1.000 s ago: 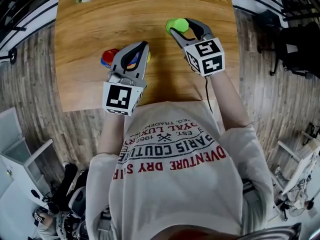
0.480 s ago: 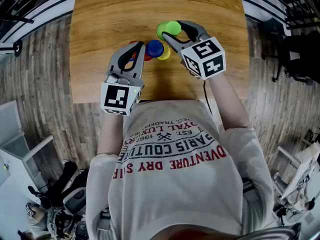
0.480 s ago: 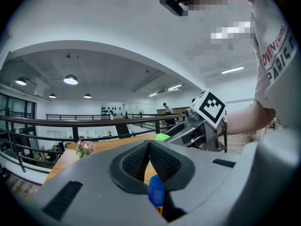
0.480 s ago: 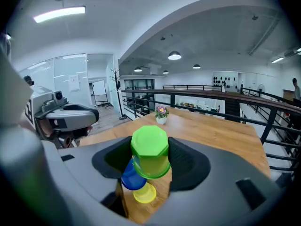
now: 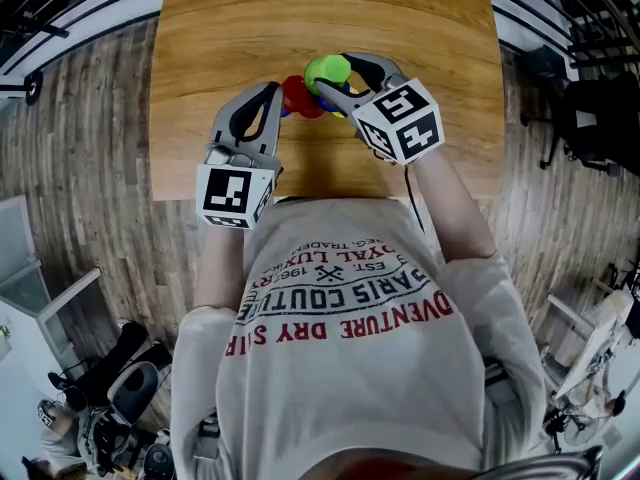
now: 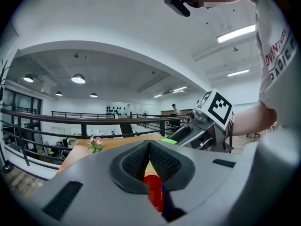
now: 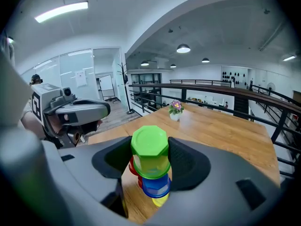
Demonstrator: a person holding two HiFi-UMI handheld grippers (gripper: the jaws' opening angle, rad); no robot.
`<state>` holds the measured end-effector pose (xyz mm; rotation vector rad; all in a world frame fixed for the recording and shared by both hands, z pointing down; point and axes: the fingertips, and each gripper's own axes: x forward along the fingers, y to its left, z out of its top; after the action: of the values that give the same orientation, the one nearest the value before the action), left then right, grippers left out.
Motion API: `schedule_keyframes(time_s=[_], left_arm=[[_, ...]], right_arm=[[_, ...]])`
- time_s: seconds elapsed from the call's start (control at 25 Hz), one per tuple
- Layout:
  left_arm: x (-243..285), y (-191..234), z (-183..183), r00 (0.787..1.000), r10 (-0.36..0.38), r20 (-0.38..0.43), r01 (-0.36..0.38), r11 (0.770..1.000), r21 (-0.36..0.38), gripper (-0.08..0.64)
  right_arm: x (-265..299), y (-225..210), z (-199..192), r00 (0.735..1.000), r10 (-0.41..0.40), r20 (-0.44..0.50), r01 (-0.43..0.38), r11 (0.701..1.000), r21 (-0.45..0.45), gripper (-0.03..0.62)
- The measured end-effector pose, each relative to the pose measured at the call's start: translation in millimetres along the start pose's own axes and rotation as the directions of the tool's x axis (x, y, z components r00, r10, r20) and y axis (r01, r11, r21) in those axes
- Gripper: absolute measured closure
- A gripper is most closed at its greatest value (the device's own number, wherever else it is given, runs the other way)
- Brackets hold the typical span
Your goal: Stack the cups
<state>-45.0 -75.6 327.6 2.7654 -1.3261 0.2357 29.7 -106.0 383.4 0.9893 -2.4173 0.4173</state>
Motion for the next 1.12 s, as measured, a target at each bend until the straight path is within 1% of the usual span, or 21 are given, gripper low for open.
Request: schedule_keyframes(time_s=[0.32,0.64,0.72,0.84,1.0,1.12], left_arm=[[-5,5,1,1.000,-0.001,-0.001,0.001,1.000,-0.009,0.545],[-6,9,-4,1.000,-0.021,-0.004,0.021,1.000,-0.014,0.543],[-7,11,-3,1.000,-0.024,-0.002,0.024,1.000,-0.013,0.543],[-7,12,-3,1.000,-0.028,0.004,0.028,1.000,-0.013,0.543],[-5,11,-2,0.999,-0.032,0.009,0.032,0.999,-0.017,0.544],[-3,13,3,0.999,-0.034,0.019,0.035,0.999,-0.015,0.544]], right_arm=[[5,11,-7,0.999,0.004,-0.033,-0.004,1.000,-0.001,0.342],[11,14,-7,1.000,-0.010,-0.019,0.011,1.000,0.005,0.341],[12,17,-4,1.000,-0.007,0.011,0.007,1.000,0.027,0.333],[8,17,5,0.997,-0.009,0.071,0.004,0.998,0.069,0.299],[-3,5,17,0.987,-0.079,0.142,0.071,0.996,0.063,0.293],[-17,-3,28,0.970,-0.125,0.208,0.110,0.991,0.082,0.295]])
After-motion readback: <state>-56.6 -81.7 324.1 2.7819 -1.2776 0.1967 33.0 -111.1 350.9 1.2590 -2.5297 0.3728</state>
